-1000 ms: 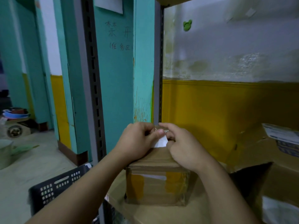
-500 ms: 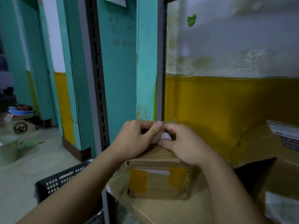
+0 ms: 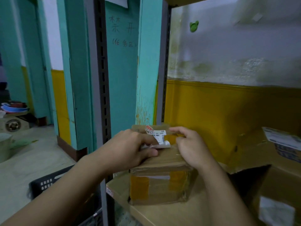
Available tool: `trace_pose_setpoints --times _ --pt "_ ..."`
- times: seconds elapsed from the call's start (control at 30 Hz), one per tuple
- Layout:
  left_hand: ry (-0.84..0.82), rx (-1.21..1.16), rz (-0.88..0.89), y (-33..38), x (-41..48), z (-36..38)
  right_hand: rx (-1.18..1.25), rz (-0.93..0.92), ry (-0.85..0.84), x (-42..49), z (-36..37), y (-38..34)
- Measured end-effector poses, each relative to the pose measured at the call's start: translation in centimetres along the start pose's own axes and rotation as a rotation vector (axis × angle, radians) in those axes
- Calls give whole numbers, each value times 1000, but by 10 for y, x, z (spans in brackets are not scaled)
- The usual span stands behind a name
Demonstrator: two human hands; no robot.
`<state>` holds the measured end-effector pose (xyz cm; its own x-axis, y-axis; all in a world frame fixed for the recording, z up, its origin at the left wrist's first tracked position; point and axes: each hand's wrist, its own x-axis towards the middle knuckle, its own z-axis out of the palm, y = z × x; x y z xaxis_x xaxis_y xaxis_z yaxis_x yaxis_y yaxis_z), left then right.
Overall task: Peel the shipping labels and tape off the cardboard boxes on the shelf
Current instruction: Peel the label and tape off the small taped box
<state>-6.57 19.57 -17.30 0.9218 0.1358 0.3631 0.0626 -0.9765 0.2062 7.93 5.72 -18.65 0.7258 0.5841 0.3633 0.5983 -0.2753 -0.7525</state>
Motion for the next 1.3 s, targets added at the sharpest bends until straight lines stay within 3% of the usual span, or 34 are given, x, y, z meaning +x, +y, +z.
trace_pose_setpoints --times 0.13,0.27,0.7,0.97,1.3 --pt "-55 121 18 7 -5 0 -33 8 105 -1 -4 -4" --pt "-67 256 42 13 -5 -4 -63 38 88 1 -17 -11" --pt "55 227 -80 7 -13 6 -803 -40 -124 4 -3 -75" --pt "65 169 -150 8 -14 6 -1019 -214 -163 3 3 -85" --pt "60 154 -155 12 -13 4 -1152 -212 -198 7 7 -90"
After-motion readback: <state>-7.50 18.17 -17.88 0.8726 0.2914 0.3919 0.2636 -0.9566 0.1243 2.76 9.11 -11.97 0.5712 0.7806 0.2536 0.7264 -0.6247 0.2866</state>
